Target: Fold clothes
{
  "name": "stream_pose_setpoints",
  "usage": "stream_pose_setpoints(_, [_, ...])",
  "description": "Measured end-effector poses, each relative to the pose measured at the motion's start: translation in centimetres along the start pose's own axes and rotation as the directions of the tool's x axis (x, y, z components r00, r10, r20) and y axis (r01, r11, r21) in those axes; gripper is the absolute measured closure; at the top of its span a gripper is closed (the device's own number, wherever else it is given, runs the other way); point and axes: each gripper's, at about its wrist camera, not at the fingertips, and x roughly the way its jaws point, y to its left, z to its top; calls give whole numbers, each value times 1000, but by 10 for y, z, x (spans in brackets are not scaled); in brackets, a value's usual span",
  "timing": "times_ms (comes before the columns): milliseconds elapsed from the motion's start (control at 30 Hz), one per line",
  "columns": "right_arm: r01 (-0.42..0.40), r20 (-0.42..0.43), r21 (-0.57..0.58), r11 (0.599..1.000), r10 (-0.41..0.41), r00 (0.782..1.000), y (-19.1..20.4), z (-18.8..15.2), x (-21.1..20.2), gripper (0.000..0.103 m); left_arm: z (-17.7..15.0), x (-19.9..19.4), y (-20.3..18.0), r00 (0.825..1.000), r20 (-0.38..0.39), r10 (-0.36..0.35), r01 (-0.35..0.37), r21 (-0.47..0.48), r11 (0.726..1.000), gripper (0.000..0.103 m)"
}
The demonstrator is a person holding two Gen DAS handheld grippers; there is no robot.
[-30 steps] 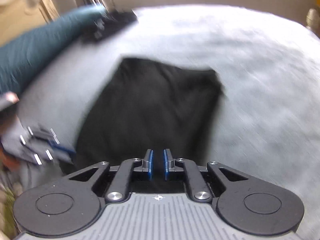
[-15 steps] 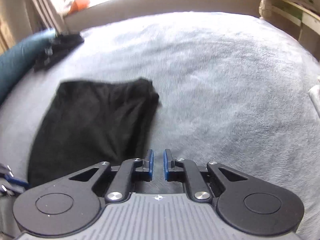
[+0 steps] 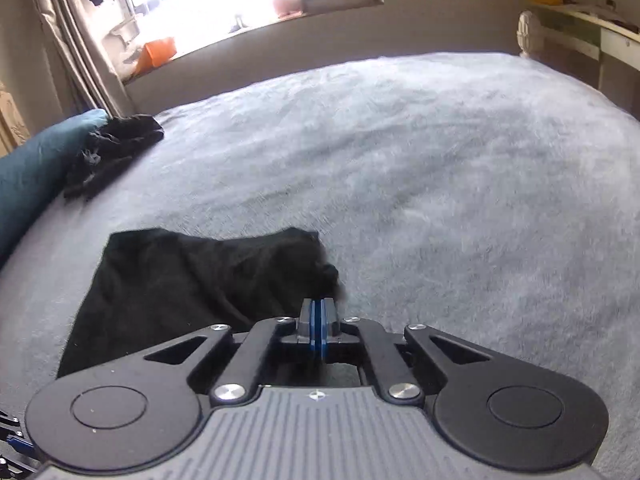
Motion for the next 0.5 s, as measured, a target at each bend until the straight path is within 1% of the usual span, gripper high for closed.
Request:
stream_pose_setpoints(33, [-30, 1, 1, 1000, 30, 1000, 3, 2, 0, 100, 0, 0, 1, 1000, -2, -2, 2, 2, 1000, 74])
stream_pose_setpoints(67, [-68, -17, -8, 998, 68, 998, 8, 2, 4, 100, 0, 0, 1, 1000, -4, -4, 4, 3, 1000, 74])
stream_pose_setpoints(100, [-82, -36, -27, 996, 81, 996, 12, 1, 11, 100, 1, 1, 1, 1000, -5, -6, 6, 3, 1000, 74])
stream_pose_setpoints(200, [-58, -80, -64, 996, 52, 995, 12, 2, 32, 101, -2, -2, 2, 1000, -2, -5, 5, 5, 1000, 74])
stream_pose_setpoints(233, [-47, -78, -62, 997, 42, 996, 9, 5, 37, 103, -2, -3, 1, 1000, -2, -4, 4, 8, 1000, 74])
stream_pose_setpoints(300, [-18, -18, 30, 999, 18, 1000, -12, 18, 38, 103, -3, -3, 1, 1000, -2, 0, 0, 13, 1000, 74])
stream_pose_setpoints(333, [5, 10, 71, 997, -6, 1000, -21, 25, 37, 100, -4, -3, 0, 1000, -3, 2, -2, 15, 1000, 74])
stream_pose_setpoints(367, [7, 24, 97, 995, -9, 1000, -28, 30, 35, 100, -4, -3, 0, 1000, -4, 3, -3, 15, 1000, 74])
stream_pose_setpoints(433, [-50, 17, 106, 993, 49, 999, -32, 36, 30, 100, -3, -3, 1, 1000, -7, 1, -1, 14, 1000, 74])
stream_pose_setpoints(500, [-129, -21, 103, 986, 132, 991, -30, 36, 30, 100, -3, -4, 4, 1000, -10, -4, 4, 11, 1000, 74])
